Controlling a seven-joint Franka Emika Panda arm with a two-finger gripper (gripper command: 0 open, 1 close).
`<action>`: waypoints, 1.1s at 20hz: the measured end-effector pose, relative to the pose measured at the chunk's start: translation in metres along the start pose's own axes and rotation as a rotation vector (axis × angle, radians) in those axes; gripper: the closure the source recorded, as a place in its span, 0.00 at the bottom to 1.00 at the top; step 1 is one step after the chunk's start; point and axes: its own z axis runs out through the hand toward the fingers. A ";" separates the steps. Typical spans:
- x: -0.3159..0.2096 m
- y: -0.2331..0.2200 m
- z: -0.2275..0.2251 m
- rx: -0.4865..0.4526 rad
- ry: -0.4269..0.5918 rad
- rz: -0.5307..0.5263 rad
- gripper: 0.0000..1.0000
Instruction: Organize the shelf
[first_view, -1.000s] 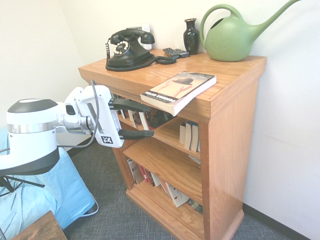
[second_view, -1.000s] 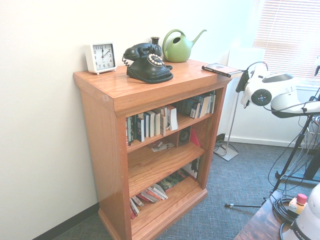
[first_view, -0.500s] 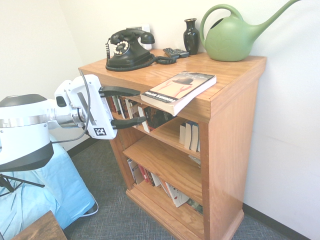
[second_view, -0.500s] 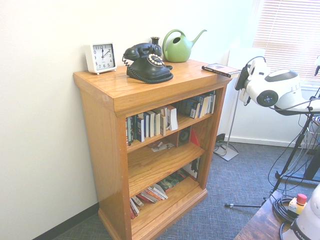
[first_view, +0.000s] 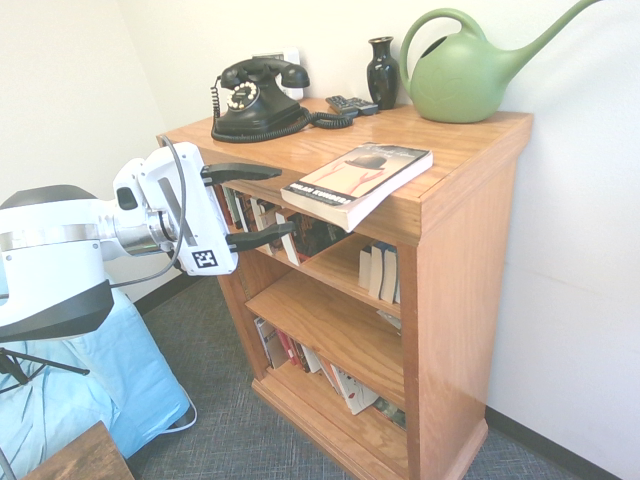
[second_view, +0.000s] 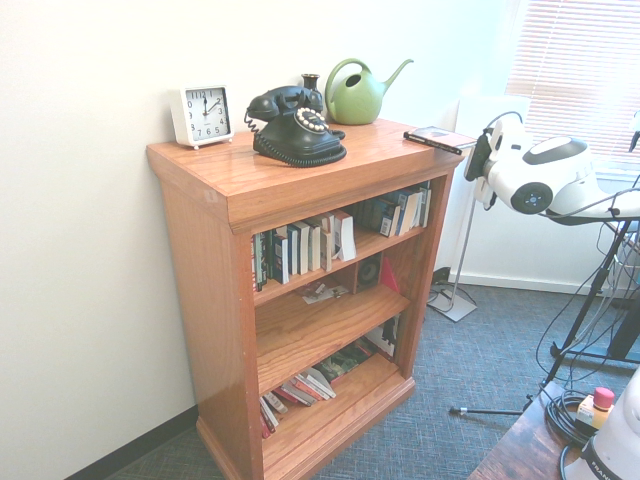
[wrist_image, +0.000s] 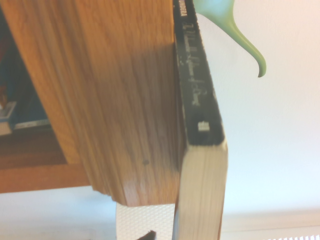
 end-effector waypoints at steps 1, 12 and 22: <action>0.003 -0.003 0.005 0.002 0.001 0.001 0.00; 0.009 -0.019 0.052 0.001 0.007 -0.007 0.00; 0.017 -0.020 0.078 0.007 0.021 -0.022 1.00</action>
